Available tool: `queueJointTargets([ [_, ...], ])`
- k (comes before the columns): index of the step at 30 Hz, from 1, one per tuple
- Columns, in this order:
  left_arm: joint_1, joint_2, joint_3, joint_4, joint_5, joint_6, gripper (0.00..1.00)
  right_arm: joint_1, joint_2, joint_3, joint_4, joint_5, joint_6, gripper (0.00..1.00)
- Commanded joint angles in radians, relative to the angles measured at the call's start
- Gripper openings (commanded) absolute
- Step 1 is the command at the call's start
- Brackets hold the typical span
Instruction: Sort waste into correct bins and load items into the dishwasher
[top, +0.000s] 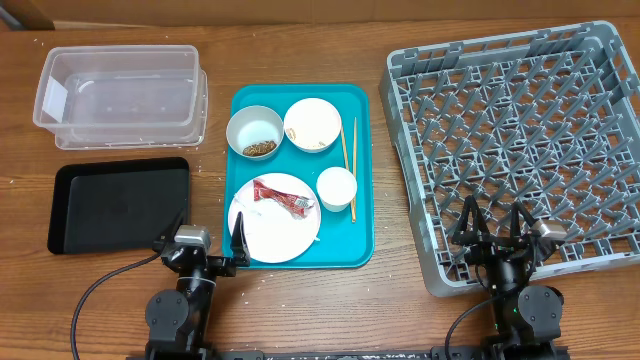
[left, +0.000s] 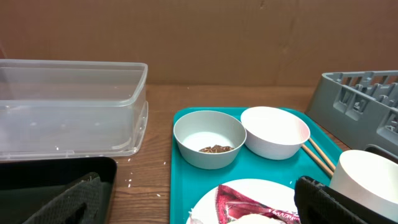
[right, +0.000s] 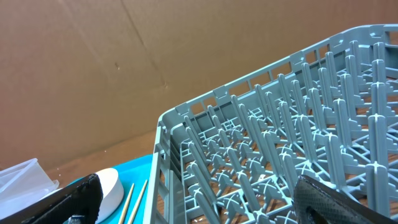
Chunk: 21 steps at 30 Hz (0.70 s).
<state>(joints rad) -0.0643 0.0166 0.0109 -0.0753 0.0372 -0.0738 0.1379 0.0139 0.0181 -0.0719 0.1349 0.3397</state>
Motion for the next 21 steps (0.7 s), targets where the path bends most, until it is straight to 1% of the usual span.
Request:
queueJointTargets([
  [1,-0.002,-0.012,-0.006,0.004,-0.018,0.014,1.00,0.003,-0.007,-0.010,0.003,-0.022,-0.005,1.00],
  [4,-0.002,-0.012,0.001,0.031,0.013,0.014,1.00,0.003,-0.007,-0.003,0.000,-0.116,-0.061,1.00],
  [6,-0.002,-0.011,0.034,0.030,0.042,0.012,1.00,0.003,-0.007,0.024,-0.018,-0.160,-0.068,1.00],
  [11,-0.002,0.040,0.186,-0.031,0.042,0.004,1.00,0.003,0.000,0.154,-0.097,-0.182,-0.112,1.00],
  [17,-0.002,0.240,0.416,-0.103,0.044,0.032,1.00,0.003,0.082,0.394,-0.246,-0.182,-0.149,1.00],
  [21,-0.002,0.401,0.574,-0.138,0.105,0.061,1.00,0.003,0.174,0.546,-0.364,-0.182,-0.166,1.00],
])
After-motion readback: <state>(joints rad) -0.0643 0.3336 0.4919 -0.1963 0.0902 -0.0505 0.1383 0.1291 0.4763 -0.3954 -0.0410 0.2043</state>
